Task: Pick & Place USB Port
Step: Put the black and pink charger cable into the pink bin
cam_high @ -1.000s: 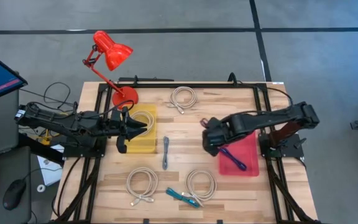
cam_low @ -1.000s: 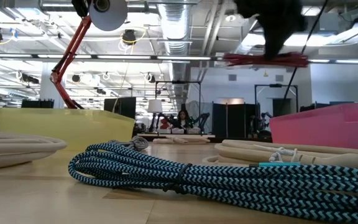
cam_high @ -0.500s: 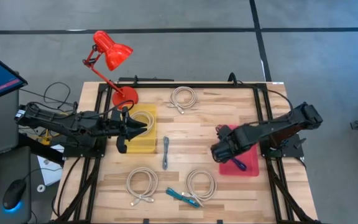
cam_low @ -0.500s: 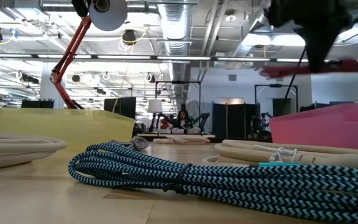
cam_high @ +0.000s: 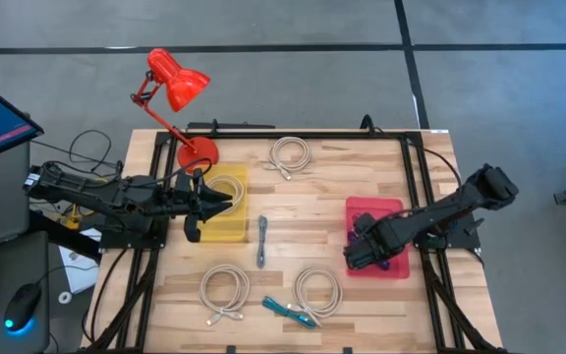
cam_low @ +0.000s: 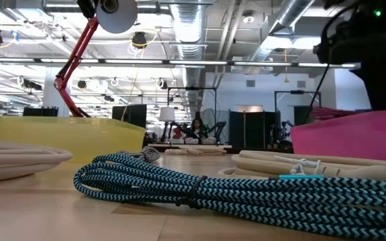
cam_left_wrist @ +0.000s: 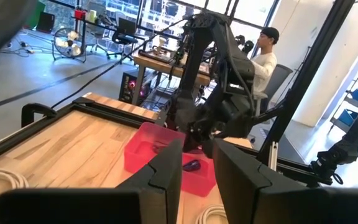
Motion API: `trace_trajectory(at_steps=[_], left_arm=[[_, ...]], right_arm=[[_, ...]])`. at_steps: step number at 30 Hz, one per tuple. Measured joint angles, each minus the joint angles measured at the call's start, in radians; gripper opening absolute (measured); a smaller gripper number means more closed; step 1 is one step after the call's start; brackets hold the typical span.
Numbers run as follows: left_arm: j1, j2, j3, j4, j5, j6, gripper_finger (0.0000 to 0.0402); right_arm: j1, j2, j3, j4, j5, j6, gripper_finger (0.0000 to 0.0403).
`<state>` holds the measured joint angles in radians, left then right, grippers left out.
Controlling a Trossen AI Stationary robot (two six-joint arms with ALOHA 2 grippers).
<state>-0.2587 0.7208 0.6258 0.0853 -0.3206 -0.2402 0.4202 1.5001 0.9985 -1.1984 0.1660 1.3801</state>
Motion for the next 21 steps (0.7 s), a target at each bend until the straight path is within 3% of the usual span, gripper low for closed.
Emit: trace_trajectory(at_steps=[21], left_arm=[[0.000,0.000,0.000,-0.002,0.000,0.000,0.0090]], right_arm=[[-0.003,0.000,-0.035,0.055,-0.011,0.001,0.0011]])
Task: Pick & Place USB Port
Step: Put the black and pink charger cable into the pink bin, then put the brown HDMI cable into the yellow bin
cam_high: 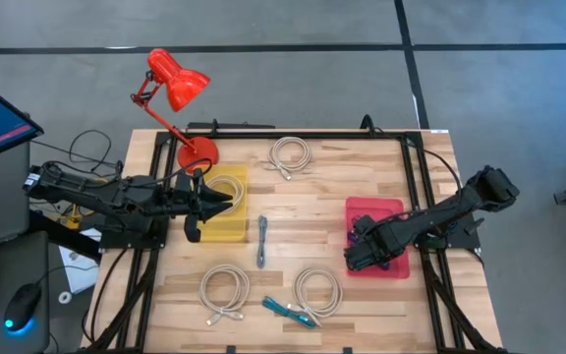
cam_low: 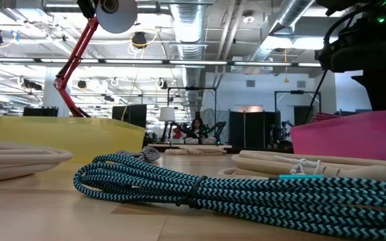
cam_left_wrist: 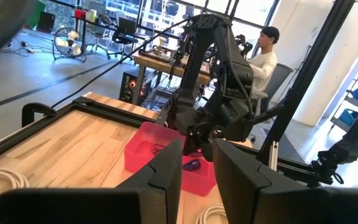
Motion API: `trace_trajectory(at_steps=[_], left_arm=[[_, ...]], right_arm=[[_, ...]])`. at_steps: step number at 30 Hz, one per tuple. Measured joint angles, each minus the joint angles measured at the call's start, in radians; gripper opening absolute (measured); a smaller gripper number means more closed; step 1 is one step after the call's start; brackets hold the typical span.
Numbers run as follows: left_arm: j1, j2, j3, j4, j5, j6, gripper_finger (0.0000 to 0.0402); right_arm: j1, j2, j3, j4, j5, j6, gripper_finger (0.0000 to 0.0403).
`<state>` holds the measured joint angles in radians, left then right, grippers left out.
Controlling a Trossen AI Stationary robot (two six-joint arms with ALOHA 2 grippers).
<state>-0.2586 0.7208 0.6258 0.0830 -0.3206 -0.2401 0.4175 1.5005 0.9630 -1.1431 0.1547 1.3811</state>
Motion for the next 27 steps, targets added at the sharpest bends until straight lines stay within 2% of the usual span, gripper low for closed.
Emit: trace_trajectory(at_steps=[8,14,20,27], left_arm=[[0.000,0.000,0.000,0.000,0.000,0.000,0.0090],[0.000,0.000,0.000,0.000,0.000,0.000,0.0090],[0.000,0.000,0.000,0.000,0.000,0.000,0.0090],[0.000,0.000,0.000,0.000,0.000,0.000,0.0090]], right_arm=[[0.000,0.000,0.000,-0.001,0.000,0.000,0.0088],[0.000,0.000,0.005,-0.003,-0.004,-0.002,0.0125],[-0.030,0.000,0.097,-0.007,0.000,-0.162,0.0127],[-0.180,0.000,0.273,-0.014,0.000,-0.423,0.0108]])
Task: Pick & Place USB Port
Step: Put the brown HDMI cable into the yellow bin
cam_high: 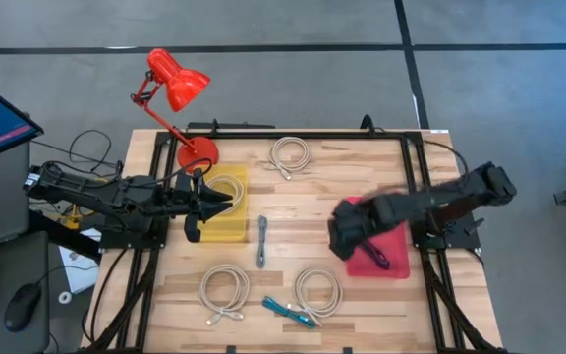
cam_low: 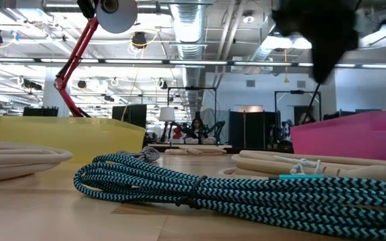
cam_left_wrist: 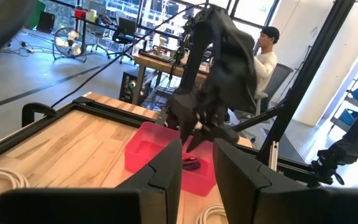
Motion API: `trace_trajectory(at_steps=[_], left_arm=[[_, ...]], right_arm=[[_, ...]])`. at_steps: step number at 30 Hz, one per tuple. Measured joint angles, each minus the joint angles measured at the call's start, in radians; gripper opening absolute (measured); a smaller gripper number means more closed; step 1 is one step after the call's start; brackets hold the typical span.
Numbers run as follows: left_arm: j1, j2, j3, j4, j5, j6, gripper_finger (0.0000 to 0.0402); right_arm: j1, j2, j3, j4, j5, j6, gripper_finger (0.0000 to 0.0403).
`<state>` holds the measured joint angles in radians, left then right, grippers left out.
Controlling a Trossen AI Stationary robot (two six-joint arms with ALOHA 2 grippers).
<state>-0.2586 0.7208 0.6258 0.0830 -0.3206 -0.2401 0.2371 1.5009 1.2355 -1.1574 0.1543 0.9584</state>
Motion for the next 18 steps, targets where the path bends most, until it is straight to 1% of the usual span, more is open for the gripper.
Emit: trace_trajectory(at_steps=[5,10,14,18], left_arm=[[0.000,0.000,0.000,0.000,0.000,0.000,0.0090],[0.000,0.000,0.000,0.000,0.000,0.000,0.0090],[0.000,0.000,0.000,0.000,0.000,0.000,0.0090],[0.000,0.000,0.000,0.000,0.000,0.000,0.0090]], right_arm=[[-0.103,0.000,0.113,0.033,0.006,-0.125,0.0105],[-0.167,0.000,0.174,0.110,0.000,-0.240,0.0104],[-0.192,0.000,0.186,0.178,-0.018,-0.283,0.0104],[-0.185,0.000,0.186,0.161,-0.073,-0.281,0.0104]])
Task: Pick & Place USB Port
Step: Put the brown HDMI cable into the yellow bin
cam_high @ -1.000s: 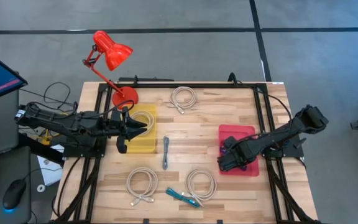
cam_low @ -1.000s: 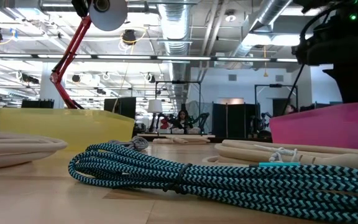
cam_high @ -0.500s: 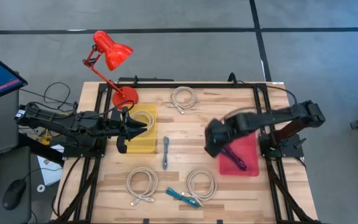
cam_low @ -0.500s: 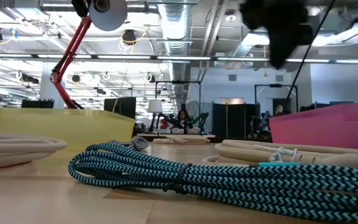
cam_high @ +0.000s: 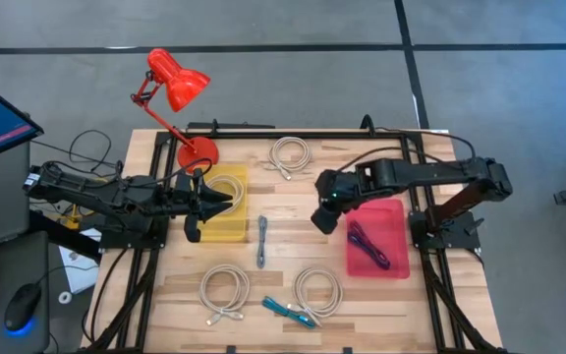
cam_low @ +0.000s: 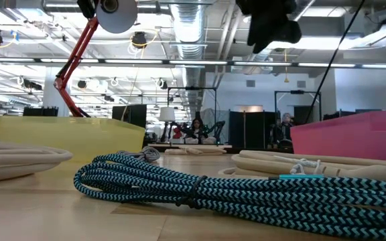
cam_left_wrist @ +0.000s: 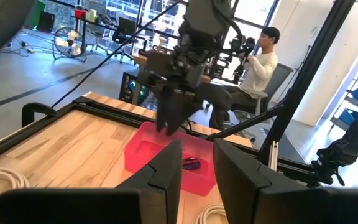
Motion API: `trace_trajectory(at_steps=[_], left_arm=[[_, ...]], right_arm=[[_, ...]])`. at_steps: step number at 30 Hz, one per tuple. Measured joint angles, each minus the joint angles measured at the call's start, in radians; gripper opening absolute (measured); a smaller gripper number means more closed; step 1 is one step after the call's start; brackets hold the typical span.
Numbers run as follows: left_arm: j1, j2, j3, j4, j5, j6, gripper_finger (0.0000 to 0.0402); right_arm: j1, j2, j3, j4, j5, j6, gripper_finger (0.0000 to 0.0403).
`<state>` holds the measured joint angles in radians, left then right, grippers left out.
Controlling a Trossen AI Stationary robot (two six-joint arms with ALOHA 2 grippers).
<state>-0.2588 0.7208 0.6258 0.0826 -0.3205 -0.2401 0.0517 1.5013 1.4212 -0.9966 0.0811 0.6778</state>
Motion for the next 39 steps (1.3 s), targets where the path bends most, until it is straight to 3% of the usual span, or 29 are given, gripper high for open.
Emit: trace_trajectory(at_steps=[19,30,39], left_arm=[[0.000,0.000,0.000,-0.010,0.000,0.000,0.0090],[0.000,0.000,0.000,-0.015,0.000,0.001,0.0090],[0.000,0.000,0.000,-0.015,0.000,0.001,0.0090]], right_arm=[[0.171,0.036,-0.002,-0.010,-0.004,0.109,0.0104],[0.157,0.090,0.000,0.099,-0.003,0.098,0.0104],[0.082,0.140,0.000,0.201,-0.003,-0.136,0.0104]])
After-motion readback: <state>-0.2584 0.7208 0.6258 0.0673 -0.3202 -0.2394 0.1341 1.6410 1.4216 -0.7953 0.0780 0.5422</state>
